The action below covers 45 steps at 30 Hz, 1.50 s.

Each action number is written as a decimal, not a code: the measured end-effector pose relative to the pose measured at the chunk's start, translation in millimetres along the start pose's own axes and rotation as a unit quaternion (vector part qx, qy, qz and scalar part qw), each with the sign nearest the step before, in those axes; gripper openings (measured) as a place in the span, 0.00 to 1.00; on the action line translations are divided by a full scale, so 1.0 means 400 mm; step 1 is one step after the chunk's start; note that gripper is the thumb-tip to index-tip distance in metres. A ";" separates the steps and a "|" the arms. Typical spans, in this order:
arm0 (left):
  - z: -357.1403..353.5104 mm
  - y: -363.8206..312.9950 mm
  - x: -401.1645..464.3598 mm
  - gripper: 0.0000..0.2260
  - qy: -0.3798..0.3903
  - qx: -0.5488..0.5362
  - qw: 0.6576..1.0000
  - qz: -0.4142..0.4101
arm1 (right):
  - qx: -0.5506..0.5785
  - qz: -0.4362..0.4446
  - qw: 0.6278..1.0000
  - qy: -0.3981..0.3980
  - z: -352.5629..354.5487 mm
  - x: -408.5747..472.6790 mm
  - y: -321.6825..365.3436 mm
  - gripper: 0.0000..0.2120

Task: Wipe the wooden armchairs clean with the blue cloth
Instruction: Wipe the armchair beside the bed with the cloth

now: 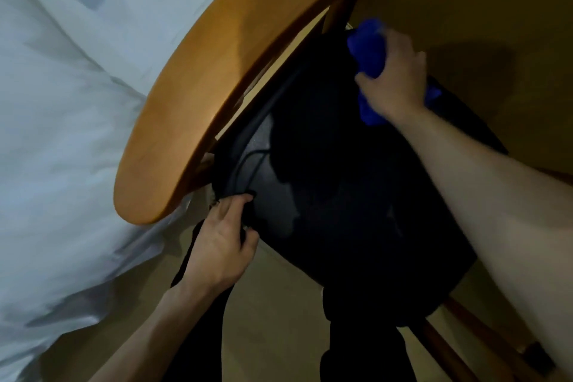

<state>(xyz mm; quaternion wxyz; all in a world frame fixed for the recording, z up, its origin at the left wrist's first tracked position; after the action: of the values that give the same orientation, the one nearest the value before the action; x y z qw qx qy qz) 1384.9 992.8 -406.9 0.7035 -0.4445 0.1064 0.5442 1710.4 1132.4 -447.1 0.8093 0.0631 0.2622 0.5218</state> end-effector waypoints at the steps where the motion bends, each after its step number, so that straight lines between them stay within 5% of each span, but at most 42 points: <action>1: -0.003 -0.003 0.000 0.22 -0.010 -0.010 1.000 0.004 | -0.019 0.015 1.000 0.013 -0.028 -0.027 0.006 0.33; 9: -0.085 0.027 -0.116 0.16 0.013 0.038 0.994 0.102 | -0.036 0.158 0.983 0.083 -0.236 -0.424 0.128 0.36; 16: -0.091 0.054 -0.129 0.18 0.003 0.051 0.994 0.101 | -0.137 0.316 0.908 0.237 -0.300 -0.678 0.091 0.29; 20: -0.087 0.058 -0.124 0.17 -0.017 0.039 0.994 0.101 | -0.144 0.329 0.872 0.333 -0.289 -0.712 0.066 0.29; 22: -0.082 0.067 -0.122 0.16 -0.025 0.017 0.993 0.114 | -0.090 0.313 0.901 0.285 -0.252 -0.664 0.089 0.32; 25: -0.082 0.088 -0.123 0.18 -0.008 0.044 0.994 0.102 | -0.013 0.231 0.967 0.110 -0.192 -0.506 0.167 0.41; 28: -0.082 0.110 -0.120 0.19 0.003 0.082 0.993 0.088 | -0.074 0.150 0.986 0.012 -0.188 -0.343 0.267 0.41; 32: -0.070 0.151 -0.100 0.20 0.017 0.097 0.989 0.109 | -0.198 0.130 0.964 0.117 -0.295 -0.350 0.354 0.34; 36: -0.041 0.176 -0.094 0.24 0.115 0.192 0.970 0.094 | -0.257 0.259 0.914 0.177 -0.349 -0.488 0.319 0.30; 41: 0.001 0.153 -0.071 0.23 0.091 0.210 0.971 0.065 | -0.289 0.400 0.817 0.299 -0.305 -0.623 0.147 0.21; 45: -0.014 0.124 -0.037 0.24 0.075 0.140 0.985 0.064 | -0.247 0.337 0.828 0.374 -0.256 -0.661 0.066 0.27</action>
<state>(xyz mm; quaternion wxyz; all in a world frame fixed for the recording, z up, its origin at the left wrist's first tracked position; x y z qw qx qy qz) 1338.5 979.6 -426.0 0.7124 -0.3732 0.2624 0.5333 1554.8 894.8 -429.9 0.4115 -0.2541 0.3694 0.7935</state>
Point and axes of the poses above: each hand's wrist, its own x-axis towards the middle knuckle, its own z-axis out of the back of the hand, y = z × x, the point moved 2 cm from there along x, towards the middle knuckle, and after that the axes turned 9 degrees about y, right-handed, at the moved point
